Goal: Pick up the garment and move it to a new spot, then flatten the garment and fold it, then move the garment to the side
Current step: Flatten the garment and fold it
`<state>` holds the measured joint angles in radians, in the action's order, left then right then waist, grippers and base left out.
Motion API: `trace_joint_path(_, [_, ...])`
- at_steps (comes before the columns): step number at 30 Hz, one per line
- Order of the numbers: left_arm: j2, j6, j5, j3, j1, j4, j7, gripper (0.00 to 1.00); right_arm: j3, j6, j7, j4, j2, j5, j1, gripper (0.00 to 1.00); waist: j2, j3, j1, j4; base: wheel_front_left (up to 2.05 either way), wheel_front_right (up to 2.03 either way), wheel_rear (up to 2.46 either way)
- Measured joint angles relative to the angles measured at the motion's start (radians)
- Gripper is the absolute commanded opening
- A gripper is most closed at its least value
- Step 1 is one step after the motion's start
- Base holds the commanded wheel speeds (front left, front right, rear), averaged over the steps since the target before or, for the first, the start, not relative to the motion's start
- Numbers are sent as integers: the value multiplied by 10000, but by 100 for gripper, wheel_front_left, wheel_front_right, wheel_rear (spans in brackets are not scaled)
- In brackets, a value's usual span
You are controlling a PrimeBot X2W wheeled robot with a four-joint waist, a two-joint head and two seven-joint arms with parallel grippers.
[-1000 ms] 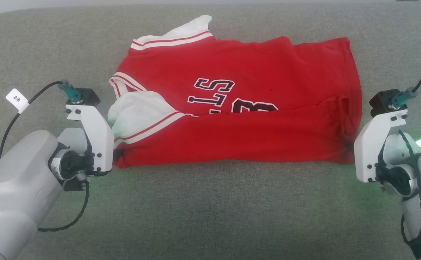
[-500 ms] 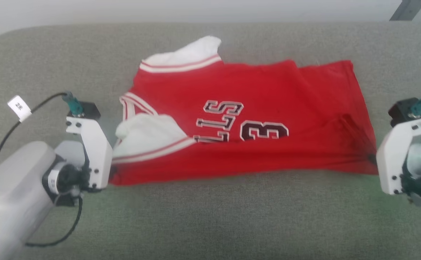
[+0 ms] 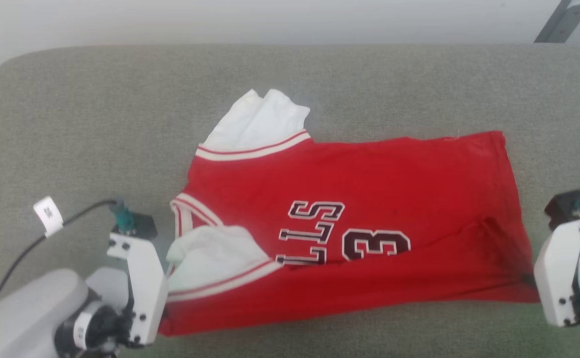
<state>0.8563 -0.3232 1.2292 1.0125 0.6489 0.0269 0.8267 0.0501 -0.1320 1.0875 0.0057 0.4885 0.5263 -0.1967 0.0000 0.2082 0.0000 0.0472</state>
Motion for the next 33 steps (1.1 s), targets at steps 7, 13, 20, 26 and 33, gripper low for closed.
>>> trace_joint_path(7, [-48,-199,46,75,-480,6,-288,100,86,2,-295,240,-424,-128,288,22,0,88,0,-91,0,0,0])
trace_joint_path(13, [-84,-144,71,-44,-410,474,-412,100,148,4,-763,548,-732,-153,23,100,0,214,0,-207,0,0,0])
trace_joint_path(20, [349,-257,33,-422,161,-44,-259,100,-25,4,-1060,334,-840,-123,-153,100,0,333,0,-368,0,0,0])
trace_joint_path(26, [926,-477,-180,-815,1102,-696,94,100,-337,6,-2042,-485,-892,-171,-450,100,0,482,0,-597,0,0,0])
trace_joint_path(33, [656,431,-1091,-1313,2609,6,-692,100,-566,13,-5087,-1087,-1666,-970,-1222,100,0,831,0,-1087,0,0,0])
